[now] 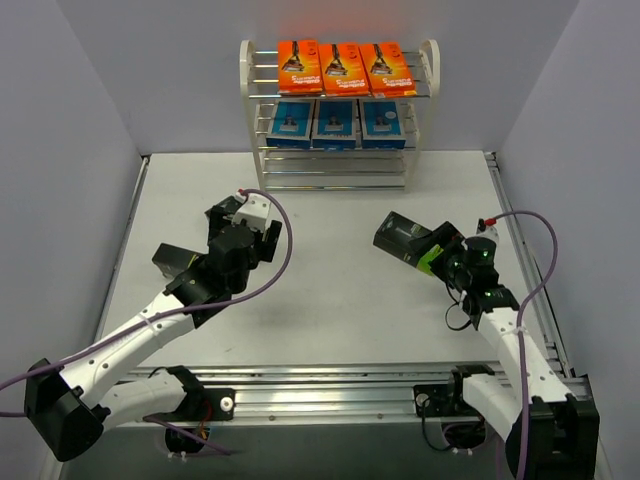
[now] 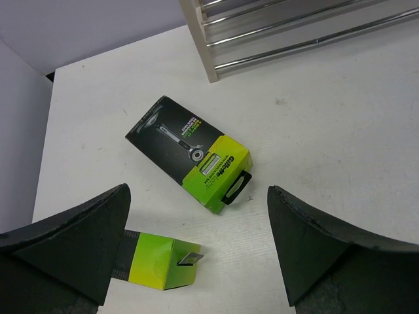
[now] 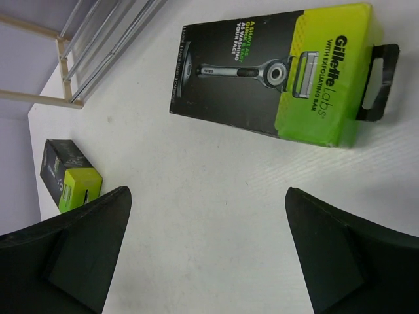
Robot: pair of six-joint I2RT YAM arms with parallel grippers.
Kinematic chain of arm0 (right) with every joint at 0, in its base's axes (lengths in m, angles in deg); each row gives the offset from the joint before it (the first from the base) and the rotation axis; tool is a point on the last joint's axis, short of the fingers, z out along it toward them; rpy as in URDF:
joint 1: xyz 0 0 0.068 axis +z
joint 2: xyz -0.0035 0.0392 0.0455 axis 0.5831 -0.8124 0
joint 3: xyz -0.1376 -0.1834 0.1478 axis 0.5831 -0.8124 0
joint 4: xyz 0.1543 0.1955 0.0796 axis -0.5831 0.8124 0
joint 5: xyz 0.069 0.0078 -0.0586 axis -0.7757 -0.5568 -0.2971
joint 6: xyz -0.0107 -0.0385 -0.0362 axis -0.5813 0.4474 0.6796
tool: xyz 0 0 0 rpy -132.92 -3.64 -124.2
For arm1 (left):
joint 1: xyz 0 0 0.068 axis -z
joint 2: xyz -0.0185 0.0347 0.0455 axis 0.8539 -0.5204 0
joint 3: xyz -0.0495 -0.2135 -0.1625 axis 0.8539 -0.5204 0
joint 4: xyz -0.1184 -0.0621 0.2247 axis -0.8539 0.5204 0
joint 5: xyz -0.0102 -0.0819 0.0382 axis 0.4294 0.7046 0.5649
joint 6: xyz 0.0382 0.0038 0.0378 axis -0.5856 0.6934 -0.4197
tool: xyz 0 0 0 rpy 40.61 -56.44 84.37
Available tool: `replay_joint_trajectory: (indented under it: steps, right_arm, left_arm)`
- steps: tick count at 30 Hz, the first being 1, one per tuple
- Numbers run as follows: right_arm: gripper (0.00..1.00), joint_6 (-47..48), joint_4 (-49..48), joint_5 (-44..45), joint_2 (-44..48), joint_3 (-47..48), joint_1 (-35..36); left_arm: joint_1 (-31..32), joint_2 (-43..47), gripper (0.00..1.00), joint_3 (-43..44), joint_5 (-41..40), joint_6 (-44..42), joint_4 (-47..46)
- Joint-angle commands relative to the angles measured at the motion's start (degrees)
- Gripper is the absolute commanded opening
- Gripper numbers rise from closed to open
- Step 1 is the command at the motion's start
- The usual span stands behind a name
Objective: Place and organize the shaving razors onto the shelf
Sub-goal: Grab a shaving razor with the right arm
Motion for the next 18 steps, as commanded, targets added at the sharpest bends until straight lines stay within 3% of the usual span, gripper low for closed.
replay_joint_trajectory:
  steps: [1,10,18]
  right_arm:
    - [1.00,0.83,3.17,2.78,4.31,-2.75,-0.59]
    - [1.00,3.11,11.44,8.14,7.22,-1.35,-2.00]
    - [1.00,3.11,8.72,3.84,5.29,-3.19,-11.13]
  left_arm:
    - [-0.16,-0.93,0.94,3.11,1.08,0.55,0.60]
    - [-0.07,-1.81,0.94,4.26,0.47,1.07,2.27]
    - [-0.07,-1.02,0.94,4.78,-1.20,1.43,3.67]
